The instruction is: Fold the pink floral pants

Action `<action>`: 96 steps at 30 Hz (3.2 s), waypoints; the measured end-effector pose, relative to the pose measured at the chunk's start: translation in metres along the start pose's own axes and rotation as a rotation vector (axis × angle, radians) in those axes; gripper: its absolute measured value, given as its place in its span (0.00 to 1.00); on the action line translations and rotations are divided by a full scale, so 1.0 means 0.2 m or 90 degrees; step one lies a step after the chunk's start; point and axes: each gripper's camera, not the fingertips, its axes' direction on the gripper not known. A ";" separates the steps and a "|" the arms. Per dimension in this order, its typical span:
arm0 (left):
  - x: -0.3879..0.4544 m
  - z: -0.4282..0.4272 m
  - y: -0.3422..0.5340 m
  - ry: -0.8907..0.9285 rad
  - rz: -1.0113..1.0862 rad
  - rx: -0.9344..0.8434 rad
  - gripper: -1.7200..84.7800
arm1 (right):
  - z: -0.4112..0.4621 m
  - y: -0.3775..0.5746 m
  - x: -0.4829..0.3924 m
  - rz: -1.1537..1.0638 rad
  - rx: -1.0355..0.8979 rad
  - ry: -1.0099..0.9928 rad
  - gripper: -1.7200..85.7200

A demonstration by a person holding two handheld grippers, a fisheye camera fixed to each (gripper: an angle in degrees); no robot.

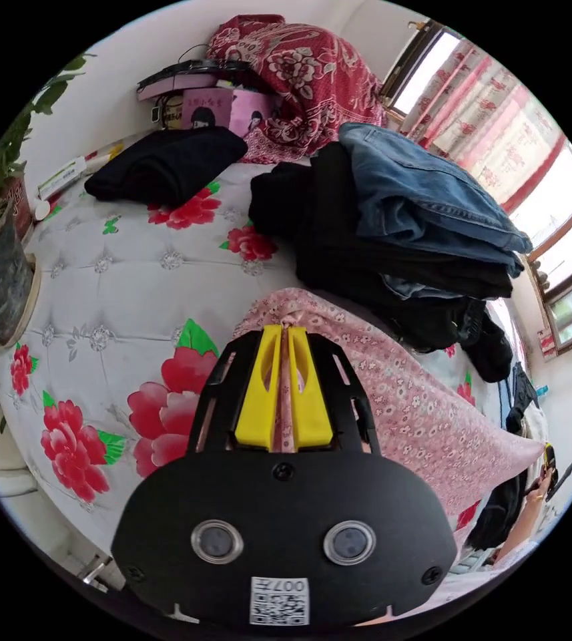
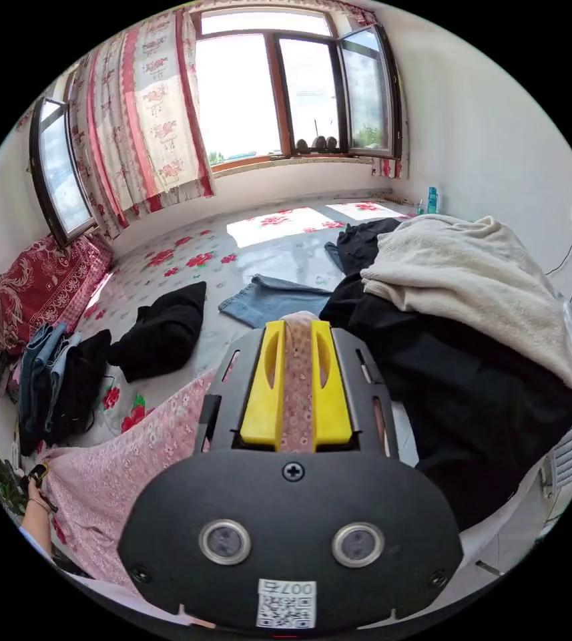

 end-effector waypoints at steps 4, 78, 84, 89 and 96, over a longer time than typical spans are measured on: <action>-0.07 0.20 -0.06 -0.074 -0.055 -0.061 0.02 | 0.53 -0.16 -0.14 -0.075 -0.137 -0.077 0.09; 0.36 0.27 -0.01 -0.026 0.393 -0.206 0.02 | 1.53 0.02 -0.48 -0.485 -0.445 -0.075 0.03; 0.25 -0.09 -0.02 0.063 0.317 -0.107 0.01 | 1.10 -0.05 -0.38 -0.440 -0.315 -0.091 0.02; 0.13 -0.76 0.20 0.172 0.305 0.044 0.01 | 0.26 0.00 -0.12 -0.399 -0.139 -0.148 0.02; -0.13 -1.36 0.74 0.202 0.316 0.098 0.01 | -0.55 0.49 0.36 -0.303 -0.050 -0.114 0.02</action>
